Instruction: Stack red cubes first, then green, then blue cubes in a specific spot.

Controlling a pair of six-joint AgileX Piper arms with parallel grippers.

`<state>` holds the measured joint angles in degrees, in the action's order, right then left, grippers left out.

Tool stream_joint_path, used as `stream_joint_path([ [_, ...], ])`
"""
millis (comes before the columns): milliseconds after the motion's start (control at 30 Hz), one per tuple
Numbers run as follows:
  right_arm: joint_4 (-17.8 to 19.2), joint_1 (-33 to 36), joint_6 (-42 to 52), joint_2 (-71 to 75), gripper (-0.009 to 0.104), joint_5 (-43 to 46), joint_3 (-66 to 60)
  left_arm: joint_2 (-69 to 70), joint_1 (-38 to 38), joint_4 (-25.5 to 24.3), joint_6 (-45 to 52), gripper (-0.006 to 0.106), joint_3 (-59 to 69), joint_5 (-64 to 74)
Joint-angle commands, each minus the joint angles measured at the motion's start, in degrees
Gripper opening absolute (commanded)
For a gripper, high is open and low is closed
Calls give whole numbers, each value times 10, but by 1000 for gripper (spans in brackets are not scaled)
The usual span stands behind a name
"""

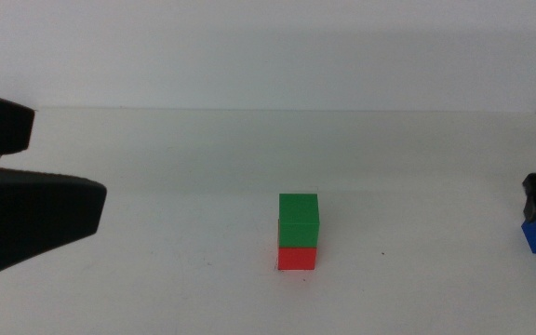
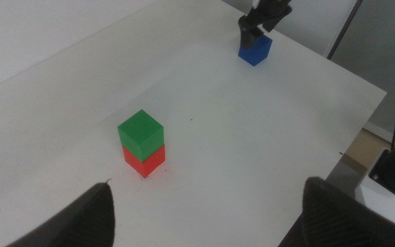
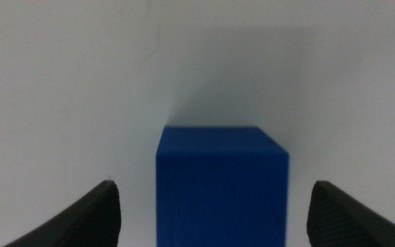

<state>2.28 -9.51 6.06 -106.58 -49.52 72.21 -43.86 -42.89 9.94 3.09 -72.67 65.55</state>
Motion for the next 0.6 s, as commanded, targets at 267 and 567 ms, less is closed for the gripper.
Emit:
stream_joint_path([
  [267, 18, 5, -16, -33, 31, 22, 5, 2, 0, 1, 1, 94, -1, -8],
  [567, 112, 264, -270, 92, 14, -160, 120, 2, 0, 1, 1, 94, -1, -8],
])
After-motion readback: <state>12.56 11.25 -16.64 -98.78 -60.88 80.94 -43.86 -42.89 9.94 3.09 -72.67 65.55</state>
